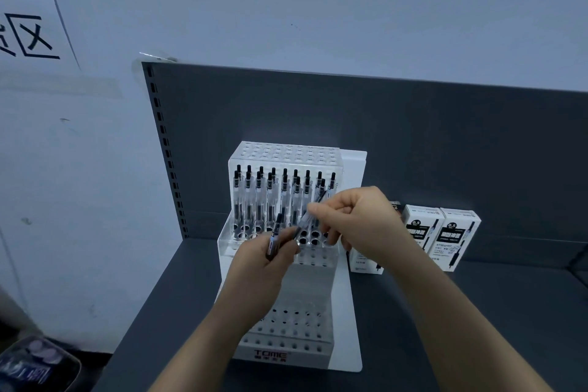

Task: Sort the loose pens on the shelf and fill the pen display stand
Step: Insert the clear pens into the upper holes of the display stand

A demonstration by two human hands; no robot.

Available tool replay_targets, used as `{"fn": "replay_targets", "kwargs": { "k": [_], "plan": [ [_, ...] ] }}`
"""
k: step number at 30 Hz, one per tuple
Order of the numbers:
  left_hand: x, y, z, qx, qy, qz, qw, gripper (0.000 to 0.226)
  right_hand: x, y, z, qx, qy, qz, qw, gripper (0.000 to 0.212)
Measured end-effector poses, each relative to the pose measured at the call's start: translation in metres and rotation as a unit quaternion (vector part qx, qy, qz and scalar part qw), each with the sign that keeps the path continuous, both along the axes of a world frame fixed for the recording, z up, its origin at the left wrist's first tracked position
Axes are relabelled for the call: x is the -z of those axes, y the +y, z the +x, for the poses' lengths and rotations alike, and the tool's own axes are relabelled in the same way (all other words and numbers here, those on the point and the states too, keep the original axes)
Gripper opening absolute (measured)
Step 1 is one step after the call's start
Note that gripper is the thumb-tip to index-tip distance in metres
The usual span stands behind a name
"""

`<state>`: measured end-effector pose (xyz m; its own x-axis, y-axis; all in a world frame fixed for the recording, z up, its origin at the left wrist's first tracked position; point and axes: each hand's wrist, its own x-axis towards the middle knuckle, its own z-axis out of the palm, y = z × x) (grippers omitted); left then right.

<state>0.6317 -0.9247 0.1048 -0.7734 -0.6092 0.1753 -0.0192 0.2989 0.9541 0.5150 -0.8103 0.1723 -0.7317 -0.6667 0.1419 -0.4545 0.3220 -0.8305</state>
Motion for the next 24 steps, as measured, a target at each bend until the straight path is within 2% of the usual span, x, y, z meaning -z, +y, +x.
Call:
{"fn": "replay_targets", "kwargs": {
  "k": [5,8,9,13,17,21,24],
  "plan": [
    [0.002,-0.003,-0.005,0.007,0.002,-0.014,1.000,0.030,0.004,0.003,-0.004,0.002,-0.055,-0.057,0.997,0.019],
    [0.002,-0.003,-0.006,0.025,0.023,-0.017,0.999,0.010,0.000,0.005,-0.008,0.006,-0.097,-0.098,0.990,0.013],
    [0.003,-0.004,-0.007,0.026,0.032,-0.015,0.999,0.015,-0.003,0.007,-0.011,0.022,-0.097,-0.119,0.988,0.012],
    [0.001,-0.009,-0.003,0.002,0.050,0.019,0.999,0.018,-0.019,0.021,-0.027,0.110,-0.027,-0.165,0.980,0.008],
    [0.003,-0.014,0.001,-0.031,0.006,-0.011,0.999,0.041,-0.014,0.018,-0.031,0.144,0.081,-0.120,0.979,0.009],
    [0.001,-0.013,-0.004,-0.020,0.031,0.128,0.991,0.024,-0.014,0.010,-0.031,0.134,0.142,-0.082,0.977,0.011],
    [-0.001,-0.010,-0.002,-0.010,0.053,0.139,0.989,0.023,-0.017,0.005,-0.032,0.121,0.183,-0.030,0.975,0.013]
  ]
}}
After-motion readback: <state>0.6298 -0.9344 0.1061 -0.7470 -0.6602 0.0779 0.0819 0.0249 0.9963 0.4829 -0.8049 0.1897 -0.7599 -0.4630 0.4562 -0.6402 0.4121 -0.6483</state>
